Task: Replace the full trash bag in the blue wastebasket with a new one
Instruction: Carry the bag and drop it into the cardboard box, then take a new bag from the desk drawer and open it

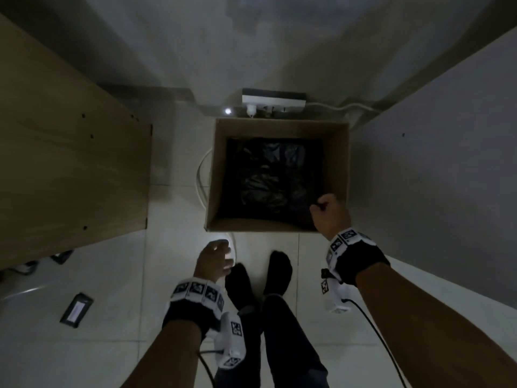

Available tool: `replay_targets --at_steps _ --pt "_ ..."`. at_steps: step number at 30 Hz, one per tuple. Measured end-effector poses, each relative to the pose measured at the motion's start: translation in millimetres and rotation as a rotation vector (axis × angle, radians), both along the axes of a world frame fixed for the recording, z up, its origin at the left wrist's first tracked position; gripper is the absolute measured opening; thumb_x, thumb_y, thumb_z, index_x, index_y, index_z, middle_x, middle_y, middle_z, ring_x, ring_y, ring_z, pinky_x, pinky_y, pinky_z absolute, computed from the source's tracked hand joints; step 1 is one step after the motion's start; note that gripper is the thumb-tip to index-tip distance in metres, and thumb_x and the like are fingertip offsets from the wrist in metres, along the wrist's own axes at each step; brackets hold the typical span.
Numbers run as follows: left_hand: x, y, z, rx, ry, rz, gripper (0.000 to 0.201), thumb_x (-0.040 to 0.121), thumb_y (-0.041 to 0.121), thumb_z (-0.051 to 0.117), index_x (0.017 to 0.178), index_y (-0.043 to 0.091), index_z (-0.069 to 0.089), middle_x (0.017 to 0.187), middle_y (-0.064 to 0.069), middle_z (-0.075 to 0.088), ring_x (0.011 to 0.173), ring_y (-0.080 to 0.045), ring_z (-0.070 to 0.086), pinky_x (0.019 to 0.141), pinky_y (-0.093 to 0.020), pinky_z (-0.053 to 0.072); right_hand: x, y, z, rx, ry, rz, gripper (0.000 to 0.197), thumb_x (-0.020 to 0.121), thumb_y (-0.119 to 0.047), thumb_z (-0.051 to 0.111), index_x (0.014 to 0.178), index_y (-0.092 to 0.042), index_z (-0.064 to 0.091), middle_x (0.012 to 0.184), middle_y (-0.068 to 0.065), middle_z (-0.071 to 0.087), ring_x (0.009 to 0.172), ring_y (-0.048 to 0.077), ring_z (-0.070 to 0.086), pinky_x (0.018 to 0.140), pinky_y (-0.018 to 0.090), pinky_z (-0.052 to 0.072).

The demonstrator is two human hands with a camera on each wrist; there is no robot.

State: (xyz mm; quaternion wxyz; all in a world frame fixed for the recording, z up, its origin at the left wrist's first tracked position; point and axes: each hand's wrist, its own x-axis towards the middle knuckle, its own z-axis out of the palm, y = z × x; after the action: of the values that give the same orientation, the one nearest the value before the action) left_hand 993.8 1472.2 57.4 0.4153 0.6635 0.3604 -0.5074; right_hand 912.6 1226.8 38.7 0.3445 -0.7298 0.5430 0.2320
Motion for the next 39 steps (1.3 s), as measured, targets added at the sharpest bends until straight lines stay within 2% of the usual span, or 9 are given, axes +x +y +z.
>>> replay_targets --at_steps 5,8,11,14,17,20,24,31,39 --pt "17.9 -14.6 -44.1 0.147 -0.073 0.070 0.068 0.093 0.030 0.056 0.147 0.033 0.015 0.142 -0.013 0.037 0.119 -0.037 0.048 0.084 -0.046 0.051 -35.6 -13.6 -38.1 -0.048 0.079 -0.279 0.075 0.093 -0.023 0.056 0.152 -0.013 0.012 0.151 0.021 0.020 0.126 0.043 0.040 0.103 0.047 0.040" --pt "22.0 -22.5 -58.7 0.088 -0.090 0.139 0.068 0.093 0.030 0.059 0.146 0.028 0.017 0.127 -0.012 0.041 0.094 -0.027 0.053 0.080 -0.043 0.051 -43.6 -16.3 -60.4 0.095 0.001 -0.395 0.091 0.088 -0.027 0.064 0.153 -0.020 0.001 0.146 0.020 0.033 0.125 0.041 0.044 0.104 0.048 0.043" --pt "31.8 -27.8 -70.1 0.107 -0.193 0.182 0.070 0.086 0.028 0.067 0.140 0.007 0.027 0.124 -0.015 0.049 0.095 -0.024 0.055 0.076 -0.038 0.054 -33.9 -18.6 -77.5 0.080 0.014 -0.490 0.101 0.081 -0.034 0.072 0.153 -0.022 0.002 0.146 0.021 0.032 0.125 0.040 0.044 0.101 0.051 0.045" --pt "37.6 -21.6 -71.9 0.103 -0.218 0.181 0.086 0.070 0.033 0.075 0.137 -0.005 0.036 0.108 -0.013 0.051 0.079 -0.017 0.055 0.055 -0.026 0.052 -19.9 -20.4 -86.6 0.088 0.036 -0.529 0.118 0.069 -0.045 0.078 0.153 -0.028 -0.003 0.149 0.021 0.023 0.129 0.040 0.037 0.097 0.055 0.047" --pt "35.3 -8.9 -69.5 0.011 -0.153 0.147 0.043 0.092 0.032 0.054 0.123 0.004 0.048 0.106 -0.010 0.054 0.077 -0.018 0.054 0.072 -0.030 0.049 -20.9 -25.0 -86.6 0.161 0.070 -0.429 0.127 0.066 -0.054 0.076 0.152 -0.026 -0.012 0.152 0.018 0.024 0.129 0.038 0.040 0.097 0.052 0.048" --pt "40.7 5.9 -63.1 -0.081 -0.018 0.130 0.032 0.101 0.027 0.025 0.090 0.019 0.054 0.087 -0.005 0.049 0.076 -0.021 0.050 0.074 -0.029 0.038 -37.3 -32.5 -82.6 0.252 0.018 -0.360 0.115 0.073 -0.053 0.074 0.154 -0.020 -0.002 0.152 0.013 0.033 0.128 0.034 0.046 0.101 0.046 0.048" --pt "47.6 8.3 -46.6 -0.023 0.047 -0.122 0.017 0.100 0.025 0.046 0.103 0.012 0.056 0.089 -0.007 0.051 0.082 -0.024 0.054 0.080 -0.039 0.045 -47.2 -42.0 -69.6 0.132 -0.237 -0.403 0.069 0.081 -0.034 0.072 0.141 -0.009 0.047 0.136 0.011 0.055 0.119 0.029 0.056 0.100 0.032 0.046" --pt "30.7 -4.9 -47.0 0.028 -0.069 -0.140 0.064 0.090 0.038 0.063 0.139 0.005 0.040 0.127 -0.017 0.048 0.103 -0.028 0.054 0.087 -0.041 0.049 -45.1 -52.4 -33.4 0.272 -0.178 -0.143 0.062 0.089 -0.032 0.065 0.143 -0.011 0.044 0.142 0.009 0.050 0.128 0.028 0.049 0.106 0.030 0.037" --pt "8.7 23.6 3.2 0.042 -0.276 -0.302 0.046 0.096 0.026 0.054 0.140 0.015 0.043 0.087 -0.005 0.056 0.073 -0.020 0.053 0.062 -0.028 0.043 -92.1 -9.6 37.1 0.268 0.044 0.250 0.054 0.101 -0.034 0.042 0.150 -0.013 0.029 0.155 0.009 0.032 0.139 0.024 0.035 0.107 0.021 0.027"
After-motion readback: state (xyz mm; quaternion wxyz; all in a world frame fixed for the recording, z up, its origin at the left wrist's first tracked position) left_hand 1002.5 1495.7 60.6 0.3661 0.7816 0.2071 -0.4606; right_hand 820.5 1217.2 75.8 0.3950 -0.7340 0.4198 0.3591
